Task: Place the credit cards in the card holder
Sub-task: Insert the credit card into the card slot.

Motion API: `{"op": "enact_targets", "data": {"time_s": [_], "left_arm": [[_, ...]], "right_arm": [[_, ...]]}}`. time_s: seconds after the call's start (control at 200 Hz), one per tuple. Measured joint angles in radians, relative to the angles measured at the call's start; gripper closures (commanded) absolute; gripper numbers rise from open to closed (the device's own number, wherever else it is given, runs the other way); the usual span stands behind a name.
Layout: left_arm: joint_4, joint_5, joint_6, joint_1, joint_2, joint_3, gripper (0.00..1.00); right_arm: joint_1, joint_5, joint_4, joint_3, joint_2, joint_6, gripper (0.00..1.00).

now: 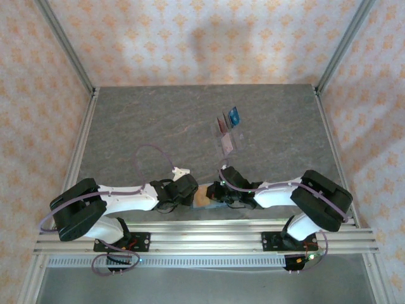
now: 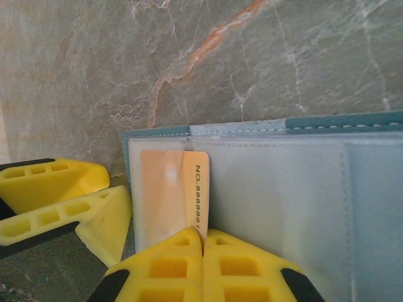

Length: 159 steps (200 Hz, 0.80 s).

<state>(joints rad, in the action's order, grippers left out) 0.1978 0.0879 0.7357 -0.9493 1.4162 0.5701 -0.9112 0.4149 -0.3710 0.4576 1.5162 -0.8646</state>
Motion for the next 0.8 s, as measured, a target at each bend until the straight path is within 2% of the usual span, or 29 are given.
{"op": "enact_targets", "data": {"time_s": [0.12,0.53,0.706,0.796], "left_arm": [[0.0,0.0,0.0,0.0,0.0,0.0,0.58],[0.0,0.001,0.0,0.0,0.0,0.0,0.58],[0.0,0.003,0.001,0.0,0.0,0.0,0.58],[0.0,0.003,0.005,0.0,0.0,0.0,0.58]], "right_arm": [[-0.006,0.0,-0.021,0.001,0.013,-0.004,1.0],[-0.017,0.005,-0.068,0.004,0.034,-0.016,0.81],[-0.022,0.004,-0.041,0.016,0.019,-0.002,0.71],[-0.023,-0.004,0.007,0.02,-0.007,0.011,0.69]]}}
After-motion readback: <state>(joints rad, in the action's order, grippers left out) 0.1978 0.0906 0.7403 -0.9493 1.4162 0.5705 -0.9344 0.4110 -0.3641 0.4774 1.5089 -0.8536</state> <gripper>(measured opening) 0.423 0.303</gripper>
